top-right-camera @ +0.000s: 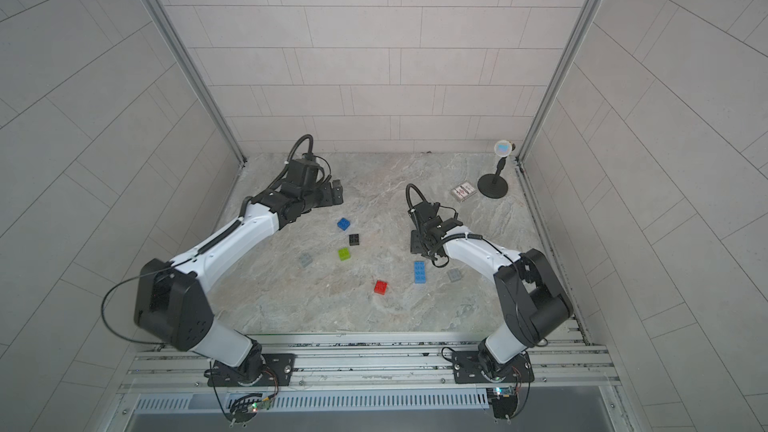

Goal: Assemble the letter h with lego
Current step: Pick up the lego brick from the center of the board.

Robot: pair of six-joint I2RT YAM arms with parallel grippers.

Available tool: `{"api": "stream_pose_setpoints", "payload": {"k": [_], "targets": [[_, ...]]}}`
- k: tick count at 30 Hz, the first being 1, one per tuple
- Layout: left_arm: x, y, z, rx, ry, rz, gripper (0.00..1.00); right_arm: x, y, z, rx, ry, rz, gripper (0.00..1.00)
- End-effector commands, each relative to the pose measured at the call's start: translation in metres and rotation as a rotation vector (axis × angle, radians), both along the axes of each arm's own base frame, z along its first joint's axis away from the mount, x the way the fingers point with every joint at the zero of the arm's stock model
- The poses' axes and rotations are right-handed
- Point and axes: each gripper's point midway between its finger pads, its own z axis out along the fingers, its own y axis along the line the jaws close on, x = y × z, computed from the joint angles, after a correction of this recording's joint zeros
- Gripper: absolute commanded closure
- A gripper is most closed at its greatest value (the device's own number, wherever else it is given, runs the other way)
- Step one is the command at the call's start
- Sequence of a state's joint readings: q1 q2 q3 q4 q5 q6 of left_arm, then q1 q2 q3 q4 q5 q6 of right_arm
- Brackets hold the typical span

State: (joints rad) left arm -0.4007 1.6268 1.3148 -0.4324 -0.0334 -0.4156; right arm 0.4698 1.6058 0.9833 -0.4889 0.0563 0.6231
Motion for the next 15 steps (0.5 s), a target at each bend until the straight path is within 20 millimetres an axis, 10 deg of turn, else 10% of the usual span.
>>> {"api": "stream_pose_setpoints", "payload": {"k": [1,15], "targets": [[-0.043,0.005,-0.055,0.044,0.298,-0.032,0.02,-0.004,0.003,-0.011,-0.009,0.094,0.004,0.34],[-0.044,-0.012,-0.077,-0.084,0.341,-0.001,0.04,0.023,0.007,-0.045,-0.018,0.207,-0.016,0.54]]}}
